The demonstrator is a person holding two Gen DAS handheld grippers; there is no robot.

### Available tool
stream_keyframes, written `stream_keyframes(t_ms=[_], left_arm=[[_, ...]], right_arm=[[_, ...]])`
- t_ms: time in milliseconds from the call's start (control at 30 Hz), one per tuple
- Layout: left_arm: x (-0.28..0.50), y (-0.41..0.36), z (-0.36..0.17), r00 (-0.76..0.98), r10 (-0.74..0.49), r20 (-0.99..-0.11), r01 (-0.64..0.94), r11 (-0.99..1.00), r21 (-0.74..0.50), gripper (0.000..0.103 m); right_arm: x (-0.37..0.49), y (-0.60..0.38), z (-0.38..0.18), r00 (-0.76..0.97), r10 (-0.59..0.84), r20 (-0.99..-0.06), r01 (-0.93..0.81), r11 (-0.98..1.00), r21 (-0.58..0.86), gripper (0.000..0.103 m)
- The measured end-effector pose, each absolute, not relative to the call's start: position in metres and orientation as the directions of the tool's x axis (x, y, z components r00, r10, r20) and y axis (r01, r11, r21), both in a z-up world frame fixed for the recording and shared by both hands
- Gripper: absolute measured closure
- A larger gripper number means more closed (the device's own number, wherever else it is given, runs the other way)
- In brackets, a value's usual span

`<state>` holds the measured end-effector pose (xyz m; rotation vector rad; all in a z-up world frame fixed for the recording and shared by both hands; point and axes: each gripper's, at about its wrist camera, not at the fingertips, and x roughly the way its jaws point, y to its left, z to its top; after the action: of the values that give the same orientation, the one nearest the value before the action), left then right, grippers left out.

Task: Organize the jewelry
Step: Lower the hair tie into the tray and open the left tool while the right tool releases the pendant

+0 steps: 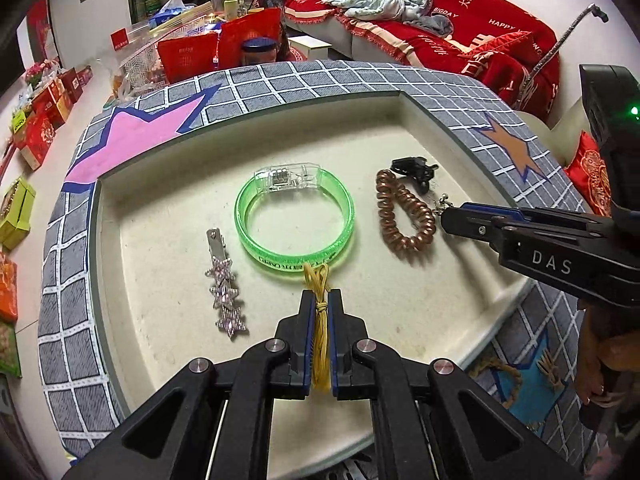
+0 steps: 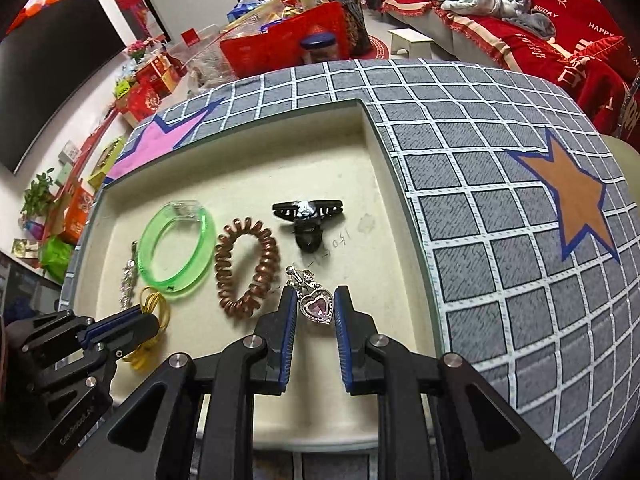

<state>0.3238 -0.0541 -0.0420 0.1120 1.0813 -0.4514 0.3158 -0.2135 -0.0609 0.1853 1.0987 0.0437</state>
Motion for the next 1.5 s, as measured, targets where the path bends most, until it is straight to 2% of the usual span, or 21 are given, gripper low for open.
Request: stream_keyframes(t_ms=[467, 533, 567, 600, 867, 1367, 1500], left_arm=[[0.336, -0.056, -0.045, 0.448, -0.254, -0.857, 0.352, 0.932, -0.092, 0.081], [0.334, -0.055, -0.044, 0.459, -0.243, -0.855, 0.341, 0.936, -0.083, 0.081], [0.333, -0.054, -0.044, 0.464, -0.243, -0.851, 0.339, 0.937, -0.083, 0.081], [0.333, -0.053, -0.043, 0.469, -0.244, -0.849, 0.340, 0.937, -0.081, 0.081], [0.326, -0.054, -0.037, 0.529, -0.200, -0.825, 0.330, 0.944, -0.017, 0.081], [0.323, -0.063, -0.032, 0.559, -0.178, -0.810, 0.348, 0.937, 0.034, 0.081], [0.323, -0.062, -0.030, 0.555, -0.196, -0.808, 0.349, 0.937, 0.013, 0.081]], right_arm=[[0.315, -0.216, -0.060, 0.478, 0.139, -0.867, 0.068, 0.979, 0.194, 0.080], [0.315, -0.219, -0.057, 0.494, 0.163, -0.854, 0.073, 0.971, 0.228, 0.063], [0.313, -0.223, -0.054, 0.509, 0.179, -0.842, 0.079, 0.964, 0.253, 0.048], [0.311, -0.225, -0.051, 0.521, 0.190, -0.832, 0.082, 0.959, 0.270, 0.042], [0.294, -0.231, -0.025, 0.590, 0.258, -0.765, 0.073, 0.926, 0.369, 0.041], [0.263, -0.251, -0.014, 0.623, 0.269, -0.734, 0.103, 0.902, 0.418, 0.041], [0.261, -0.252, -0.018, 0.621, 0.275, -0.734, 0.107, 0.898, 0.427, 0.041]])
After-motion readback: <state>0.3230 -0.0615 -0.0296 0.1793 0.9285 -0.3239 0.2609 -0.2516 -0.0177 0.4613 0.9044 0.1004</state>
